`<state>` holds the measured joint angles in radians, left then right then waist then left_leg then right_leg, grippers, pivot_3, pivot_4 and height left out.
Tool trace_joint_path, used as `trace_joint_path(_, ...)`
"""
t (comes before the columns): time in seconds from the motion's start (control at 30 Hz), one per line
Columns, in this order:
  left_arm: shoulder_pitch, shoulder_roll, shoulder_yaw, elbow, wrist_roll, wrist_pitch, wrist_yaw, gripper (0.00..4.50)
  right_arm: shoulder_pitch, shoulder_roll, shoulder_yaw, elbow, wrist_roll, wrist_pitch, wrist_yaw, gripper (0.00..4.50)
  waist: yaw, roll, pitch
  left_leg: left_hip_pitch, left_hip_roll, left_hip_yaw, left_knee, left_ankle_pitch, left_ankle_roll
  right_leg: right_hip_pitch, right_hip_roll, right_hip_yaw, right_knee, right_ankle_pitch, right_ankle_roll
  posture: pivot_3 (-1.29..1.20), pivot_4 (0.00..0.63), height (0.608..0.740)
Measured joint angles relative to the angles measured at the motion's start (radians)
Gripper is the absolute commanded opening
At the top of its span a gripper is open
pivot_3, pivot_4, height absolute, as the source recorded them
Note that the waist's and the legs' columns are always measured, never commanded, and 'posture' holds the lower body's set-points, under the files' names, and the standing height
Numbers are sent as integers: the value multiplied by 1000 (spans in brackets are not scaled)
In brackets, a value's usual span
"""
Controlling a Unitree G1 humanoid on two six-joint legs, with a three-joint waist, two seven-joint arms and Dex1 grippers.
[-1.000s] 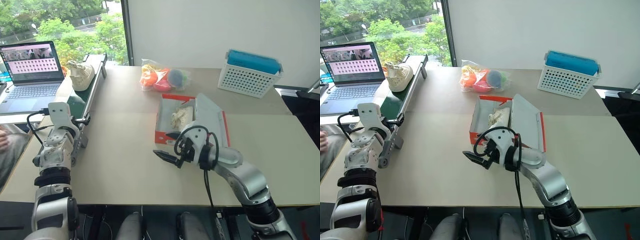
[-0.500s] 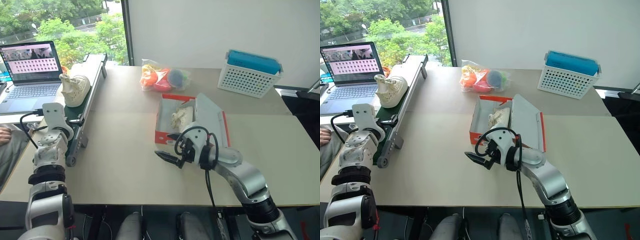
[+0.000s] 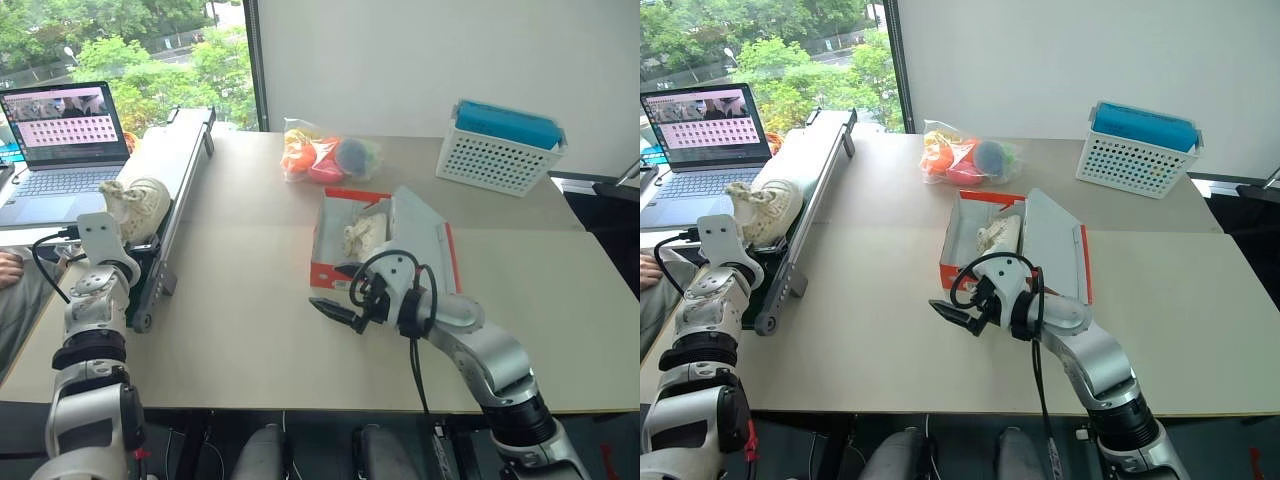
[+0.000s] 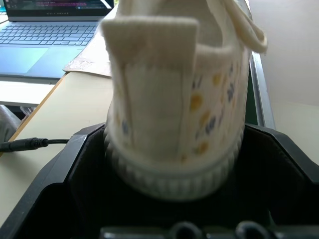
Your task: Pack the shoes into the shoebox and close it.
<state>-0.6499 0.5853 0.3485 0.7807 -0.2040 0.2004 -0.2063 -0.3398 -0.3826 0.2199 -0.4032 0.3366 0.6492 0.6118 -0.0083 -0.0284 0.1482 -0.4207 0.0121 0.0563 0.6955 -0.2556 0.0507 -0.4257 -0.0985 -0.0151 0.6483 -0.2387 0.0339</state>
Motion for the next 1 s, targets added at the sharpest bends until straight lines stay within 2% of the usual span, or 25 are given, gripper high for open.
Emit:
trace_joint_path(0.07,-4,-6,-1,2,0,0,-5,3926,0,2,-6,0,0,1,-6,4500,1,0,0,0,0,0,0,0,0,0,0,0,0,0,0,0,150,705)
trace_joint_path(0.1,-5,-10,-2,2,0,0,-6,3797,0,2,-8,0,0,1,-8,4500,2,0,0,0,0,0,0,0,0,0,0,0,0,0,0,0,150,705)
trace_joint_path(0.13,-7,-12,-2,1,0,-2,-6,3445,0,3,-12,0,1,1,-10,4500,3,0,0,0,0,0,0,0,0,0,0,0,0,0,0,0,150,705)
trace_joint_path(0.27,-15,-28,8,-21,-10,6,-6,2920,-8,3,-34,0,1,2,-20,4500,15,0,0,1,0,0,0,0,-1,1,0,0,0,0,0,0,150,705)
trace_joint_path(0.37,-15,-47,32,-46,-38,25,-1,2920,-22,7,-42,0,1,3,-26,4500,21,0,0,1,0,-1,1,0,-1,1,0,0,0,0,0,0,150,705)
trace_joint_path(0.47,-6,-111,59,-128,-90,25,-1,2920,-46,32,-59,6,8,11,-48,4500,22,-3,-1,-1,0,-1,1,0,-1,0,0,-1,1,1,0,0,150,705)
trace_joint_path(0.6,9,-196,42,-351,-156,48,-17,2920,-128,150,-205,103,85,115,-173,4500,19,-6,-1,-4,0,-1,2,4,-7,-1,0,0,1,3,0,0,150,705)
trace_joint_path(0.7,21,-274,-19,-540,-199,132,-29,2920,-243,292,-413,210,209,264,-345,4500,21,-6,-1,-3,0,-1,1,4,-7,0,-1,0,1,3,1,0,150,705)
trace_joint_path(0.83,73,-392,-163,-694,-242,260,-55,2920,-375,452,-648,318,449,434,-548,4500,17,-6,-1,-3,0,0,0,3,-6,-1,0,0,1,3,0,0,150,705)
trace_joint_path(0.93,114,-454,-277,-762,-270,343,-84,2920,-414,457,-679,345,540,516,-627,4500,11,-5,-1,-4,0,1,0,2,-3,-3,0,1,1,3,0,0,150,705)
trace_joint_path(1.0,120,-470,-310,-796,-273,370,-94,2920,-425,454,-680,345,555,534,-652,4500,5,-5,-1,-4,0,1,0,1,-2,-3,2,2,1,3,0,0,150,705)
